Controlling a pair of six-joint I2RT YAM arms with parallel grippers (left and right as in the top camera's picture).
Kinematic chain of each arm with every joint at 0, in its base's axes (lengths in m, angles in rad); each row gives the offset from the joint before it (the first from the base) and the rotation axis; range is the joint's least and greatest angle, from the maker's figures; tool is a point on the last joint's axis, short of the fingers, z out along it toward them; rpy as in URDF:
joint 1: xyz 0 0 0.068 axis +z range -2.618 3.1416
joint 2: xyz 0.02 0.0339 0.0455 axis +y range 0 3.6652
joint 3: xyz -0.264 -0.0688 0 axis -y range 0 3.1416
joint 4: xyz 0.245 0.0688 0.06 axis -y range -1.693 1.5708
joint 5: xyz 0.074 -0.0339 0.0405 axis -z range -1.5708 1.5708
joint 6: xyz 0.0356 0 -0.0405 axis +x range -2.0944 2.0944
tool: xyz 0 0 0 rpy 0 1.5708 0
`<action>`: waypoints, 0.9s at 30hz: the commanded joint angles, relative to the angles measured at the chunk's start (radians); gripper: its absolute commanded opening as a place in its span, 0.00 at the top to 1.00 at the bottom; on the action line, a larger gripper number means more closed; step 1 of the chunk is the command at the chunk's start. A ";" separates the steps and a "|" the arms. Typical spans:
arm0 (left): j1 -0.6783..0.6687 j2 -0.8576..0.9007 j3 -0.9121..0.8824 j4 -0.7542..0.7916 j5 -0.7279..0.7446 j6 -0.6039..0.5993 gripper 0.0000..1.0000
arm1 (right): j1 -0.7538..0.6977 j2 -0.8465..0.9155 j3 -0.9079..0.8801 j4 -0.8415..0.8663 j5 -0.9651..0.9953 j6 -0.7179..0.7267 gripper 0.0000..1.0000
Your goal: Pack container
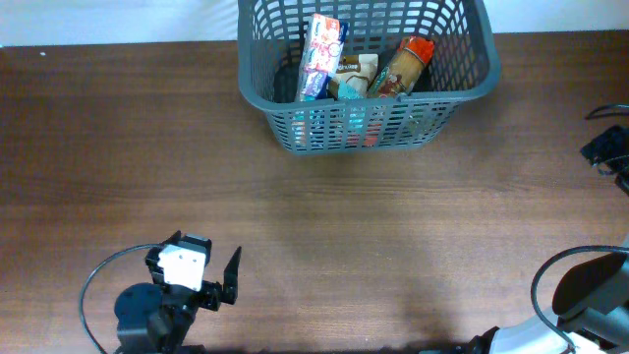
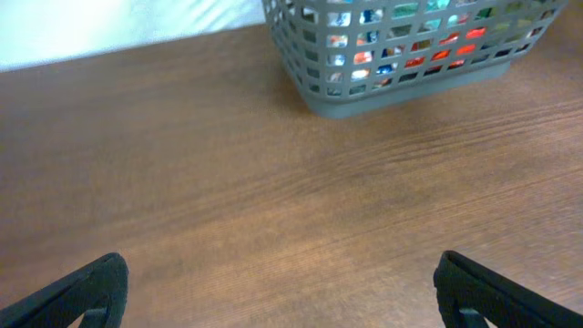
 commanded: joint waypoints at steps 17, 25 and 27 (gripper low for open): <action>0.006 -0.105 -0.266 0.286 0.025 0.207 0.01 | -0.002 -0.010 -0.003 0.000 0.002 0.008 0.01; 0.006 -0.105 -0.266 0.286 -0.022 0.202 0.01 | -0.002 -0.010 -0.003 0.000 0.002 0.008 0.01; 0.006 -0.105 -0.266 0.283 -0.060 0.172 0.01 | -0.002 -0.010 -0.003 0.000 0.002 0.008 0.01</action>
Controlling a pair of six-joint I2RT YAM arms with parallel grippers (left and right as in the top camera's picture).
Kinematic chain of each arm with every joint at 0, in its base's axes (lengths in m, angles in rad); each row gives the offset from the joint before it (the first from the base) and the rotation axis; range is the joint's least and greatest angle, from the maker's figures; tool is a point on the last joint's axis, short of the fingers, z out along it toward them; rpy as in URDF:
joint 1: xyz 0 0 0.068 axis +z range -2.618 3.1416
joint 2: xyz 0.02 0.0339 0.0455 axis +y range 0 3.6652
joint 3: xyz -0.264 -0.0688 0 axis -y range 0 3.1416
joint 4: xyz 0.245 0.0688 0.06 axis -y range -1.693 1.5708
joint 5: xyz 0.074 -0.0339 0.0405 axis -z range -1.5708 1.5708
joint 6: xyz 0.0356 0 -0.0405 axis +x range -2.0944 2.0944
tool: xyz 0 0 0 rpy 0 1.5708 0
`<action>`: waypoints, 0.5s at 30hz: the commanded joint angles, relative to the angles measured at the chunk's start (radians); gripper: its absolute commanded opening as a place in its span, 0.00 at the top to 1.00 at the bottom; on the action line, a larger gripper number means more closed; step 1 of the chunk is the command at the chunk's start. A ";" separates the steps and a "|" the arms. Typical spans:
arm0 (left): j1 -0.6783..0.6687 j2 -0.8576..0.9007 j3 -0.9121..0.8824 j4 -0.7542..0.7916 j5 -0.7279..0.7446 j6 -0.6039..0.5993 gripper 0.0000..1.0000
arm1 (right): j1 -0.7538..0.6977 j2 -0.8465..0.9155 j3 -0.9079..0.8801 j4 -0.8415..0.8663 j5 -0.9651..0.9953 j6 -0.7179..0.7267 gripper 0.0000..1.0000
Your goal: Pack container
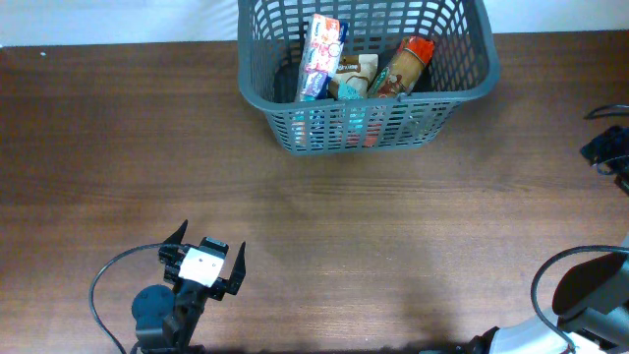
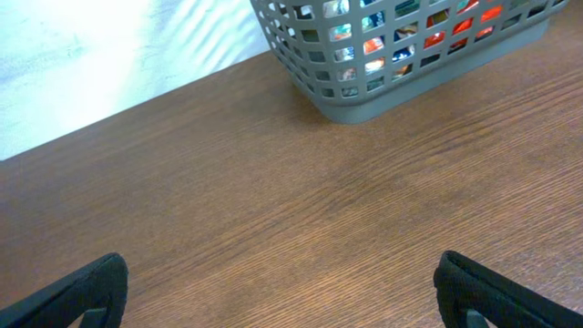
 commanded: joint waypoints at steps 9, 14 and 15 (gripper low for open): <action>0.006 -0.010 -0.011 -0.002 -0.133 -0.091 0.01 | -0.002 -0.010 -0.003 0.000 0.002 0.009 0.01; 0.006 -0.010 -0.011 -0.006 -0.166 -0.108 0.01 | -0.002 -0.010 -0.003 0.000 0.002 0.009 0.01; 0.006 -0.010 -0.011 -0.006 -0.168 -0.114 0.01 | -0.002 -0.010 -0.003 0.000 0.002 0.009 0.01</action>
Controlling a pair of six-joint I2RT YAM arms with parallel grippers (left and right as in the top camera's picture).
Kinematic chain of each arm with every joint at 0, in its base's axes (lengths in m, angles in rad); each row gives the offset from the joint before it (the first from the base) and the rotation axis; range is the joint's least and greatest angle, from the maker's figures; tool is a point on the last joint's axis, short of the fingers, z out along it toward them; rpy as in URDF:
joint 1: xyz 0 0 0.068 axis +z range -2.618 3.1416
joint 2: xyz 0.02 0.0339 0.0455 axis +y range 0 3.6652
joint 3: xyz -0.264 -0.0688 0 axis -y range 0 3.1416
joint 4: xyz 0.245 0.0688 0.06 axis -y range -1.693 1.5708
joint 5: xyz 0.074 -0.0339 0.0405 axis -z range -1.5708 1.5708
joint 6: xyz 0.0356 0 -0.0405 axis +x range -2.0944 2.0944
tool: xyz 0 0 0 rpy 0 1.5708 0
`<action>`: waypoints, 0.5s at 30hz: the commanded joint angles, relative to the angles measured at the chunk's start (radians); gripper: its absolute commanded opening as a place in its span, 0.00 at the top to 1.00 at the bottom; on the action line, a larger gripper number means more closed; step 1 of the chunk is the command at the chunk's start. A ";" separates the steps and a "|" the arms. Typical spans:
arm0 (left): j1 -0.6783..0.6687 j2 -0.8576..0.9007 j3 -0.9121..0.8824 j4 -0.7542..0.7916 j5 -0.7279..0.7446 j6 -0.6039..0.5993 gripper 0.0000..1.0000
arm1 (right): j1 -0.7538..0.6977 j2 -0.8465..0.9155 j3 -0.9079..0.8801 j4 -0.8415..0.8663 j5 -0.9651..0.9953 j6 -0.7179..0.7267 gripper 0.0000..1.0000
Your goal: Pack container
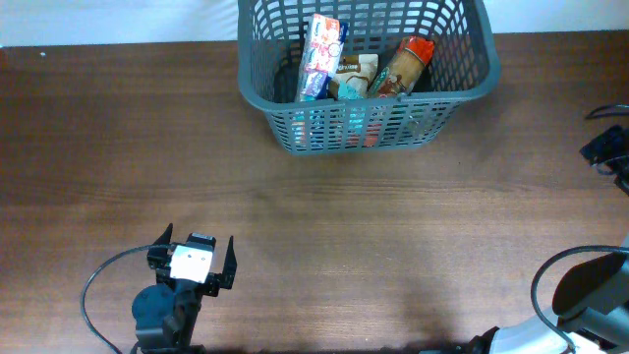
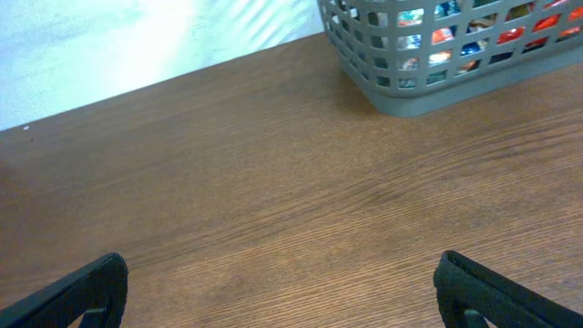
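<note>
A grey slatted basket stands at the back of the brown table and holds a tall colourful packet, a brown bottle with a red cap and a small pale item. In the left wrist view the basket shows at the upper right. My left gripper is at the table's front left, far from the basket, open with nothing between its fingers. The right gripper is not in view; only part of the right arm shows at the lower right corner.
Black cables lie at the right edge of the table. A cable loop runs around the left arm's base. A pale wall rises behind the table's far edge.
My left gripper has turned a little to the left and shifted slightly left at the table's front. The basket now sits further right in its wrist view. Its jaws stay open.
At first my left gripper was at the front left, angled toward the right, open and empty. Later it pointed more toward the basket. Now it faces straighter ahead, still open. The basket and its contents have not moved.
</note>
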 commanded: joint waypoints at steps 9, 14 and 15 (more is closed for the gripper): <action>0.006 -0.010 -0.011 0.000 -0.026 -0.035 0.01 | -0.002 -0.010 -0.003 0.000 0.002 0.009 0.01; 0.006 -0.010 -0.011 0.000 -0.026 -0.035 0.01 | -0.002 -0.010 -0.003 0.000 0.002 0.009 0.01; 0.006 -0.009 -0.011 0.000 -0.026 -0.035 0.01 | -0.002 -0.010 -0.003 0.000 0.002 0.009 0.01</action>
